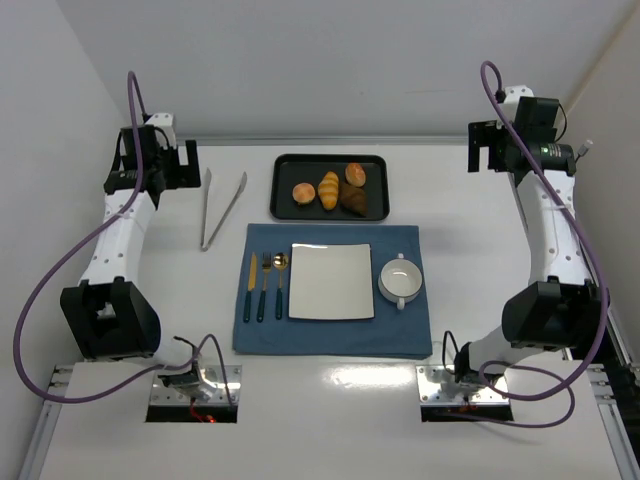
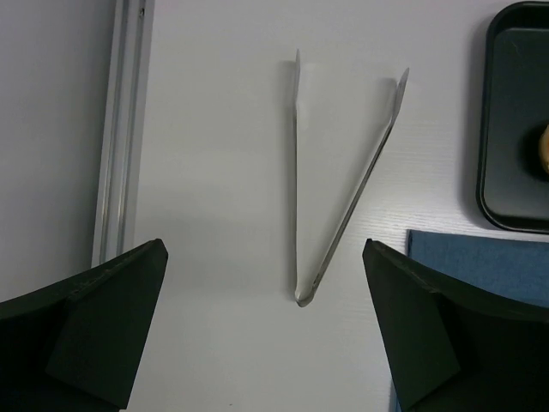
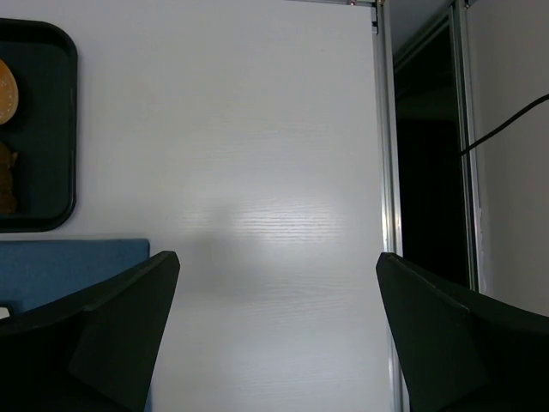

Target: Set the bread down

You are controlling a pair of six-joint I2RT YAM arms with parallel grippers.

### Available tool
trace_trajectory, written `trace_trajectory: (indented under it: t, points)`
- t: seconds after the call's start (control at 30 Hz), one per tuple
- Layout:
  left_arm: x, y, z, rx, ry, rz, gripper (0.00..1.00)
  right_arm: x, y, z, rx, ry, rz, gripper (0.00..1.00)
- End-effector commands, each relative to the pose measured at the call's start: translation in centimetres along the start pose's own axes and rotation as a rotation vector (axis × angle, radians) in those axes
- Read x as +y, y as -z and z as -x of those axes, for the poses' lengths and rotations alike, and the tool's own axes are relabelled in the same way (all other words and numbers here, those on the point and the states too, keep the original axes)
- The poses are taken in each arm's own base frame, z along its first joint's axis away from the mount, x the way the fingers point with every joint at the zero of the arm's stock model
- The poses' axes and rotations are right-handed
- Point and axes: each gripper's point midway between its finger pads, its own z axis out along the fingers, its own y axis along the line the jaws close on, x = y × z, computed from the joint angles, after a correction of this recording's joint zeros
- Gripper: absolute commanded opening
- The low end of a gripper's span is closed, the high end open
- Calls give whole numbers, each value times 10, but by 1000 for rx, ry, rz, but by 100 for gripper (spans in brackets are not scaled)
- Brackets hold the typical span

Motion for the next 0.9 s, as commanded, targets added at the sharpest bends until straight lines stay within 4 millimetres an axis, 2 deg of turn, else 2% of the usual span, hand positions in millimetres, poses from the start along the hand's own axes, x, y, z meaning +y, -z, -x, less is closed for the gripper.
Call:
trace_trajectory:
  t: [0.0,0.13,0.27,0.4,0.47,0.6,0.63,0.7,0.8,0.87]
  points:
    - [0,10,12,-47,7,7,100,-3,11,15,-65,-24,-6,100]
    - [-1,9,14,-57,-12,-2,100,-6,11,14,-64,-30,-13,100]
    - [-6,3,4,-18,-47,-22,100,-5,11,14,-65,-20,-5,100]
    - [-9,4,2,-7,-94,-32,100,-2,22,11,-76,51,-4,100]
    - [-10,-7,-12,57,-105,-39,100,-2,29,9,-87,64,-8,100]
    - [-17,-17,-43,146,-151,-74,100,-3,35,3,-87,92,-9,100]
    - [-19,-21,-60,179,-161,-88,100,-3,35,3,-87,102,-9,100]
    - [-24,-29,-77,220,-198,-105,100,-2,35,0,-74,103,-6,100]
    - [-32,-39,-98,275,-228,-145,100,-2,35,-2,-65,113,-4,100]
    - [-36,-44,-102,282,-236,-168,100,-2,35,-5,-56,113,-2,100]
